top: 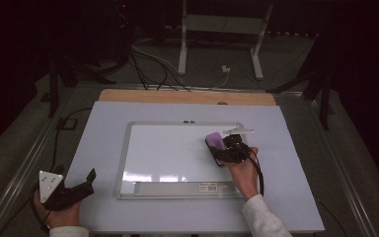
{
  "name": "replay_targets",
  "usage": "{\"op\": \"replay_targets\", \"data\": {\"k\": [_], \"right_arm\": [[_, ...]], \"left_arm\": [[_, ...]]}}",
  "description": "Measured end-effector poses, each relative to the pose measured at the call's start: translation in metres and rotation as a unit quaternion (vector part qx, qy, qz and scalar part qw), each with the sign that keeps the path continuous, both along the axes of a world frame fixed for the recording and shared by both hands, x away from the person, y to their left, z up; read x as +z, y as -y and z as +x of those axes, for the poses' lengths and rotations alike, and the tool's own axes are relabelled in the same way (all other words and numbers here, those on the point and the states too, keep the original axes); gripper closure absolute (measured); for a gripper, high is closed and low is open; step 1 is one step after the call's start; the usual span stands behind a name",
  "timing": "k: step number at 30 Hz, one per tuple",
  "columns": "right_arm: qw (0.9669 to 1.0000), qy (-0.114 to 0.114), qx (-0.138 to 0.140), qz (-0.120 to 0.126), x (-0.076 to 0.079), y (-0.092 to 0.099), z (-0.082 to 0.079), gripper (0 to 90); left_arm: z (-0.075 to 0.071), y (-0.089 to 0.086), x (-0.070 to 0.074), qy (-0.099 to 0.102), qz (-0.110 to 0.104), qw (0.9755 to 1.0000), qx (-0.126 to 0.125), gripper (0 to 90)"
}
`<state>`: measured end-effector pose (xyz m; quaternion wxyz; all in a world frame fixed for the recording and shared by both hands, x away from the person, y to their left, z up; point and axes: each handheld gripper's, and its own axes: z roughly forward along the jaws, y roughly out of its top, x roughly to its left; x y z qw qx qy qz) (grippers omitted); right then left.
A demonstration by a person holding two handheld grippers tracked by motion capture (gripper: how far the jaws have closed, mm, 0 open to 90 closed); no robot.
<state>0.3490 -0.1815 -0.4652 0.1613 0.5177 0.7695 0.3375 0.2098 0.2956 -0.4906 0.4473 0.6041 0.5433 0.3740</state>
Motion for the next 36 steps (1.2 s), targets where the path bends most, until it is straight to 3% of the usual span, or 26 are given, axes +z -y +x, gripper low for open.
{"op": "replay_targets", "data": {"k": [20, 27, 33, 36], "right_arm": [[0.9992, -0.040, 0.005, -0.005, -0.019, 0.035, -0.049, 41.1], [0.9992, -0.036, 0.006, -0.018, -0.022, 0.039, -0.059, 41.0], [0.9991, -0.041, 0.010, -0.007, -0.024, 0.041, -0.058, 40.3], [0.9993, -0.029, 0.015, -0.017, -0.022, 0.040, -0.060, 34.1]], "left_arm": [[0.000, 0.001, 0.000, -0.001, 0.000, 1.0000, 0.001, 0.6], [0.000, 0.001, 0.000, -0.001, 0.001, 1.0000, 0.000, 0.6], [-0.001, 0.001, 0.000, 0.000, -0.001, 1.0000, 0.001, 0.6], [0.000, 0.000, 0.000, -0.001, -0.001, 1.0000, 0.001, 0.6]]}}
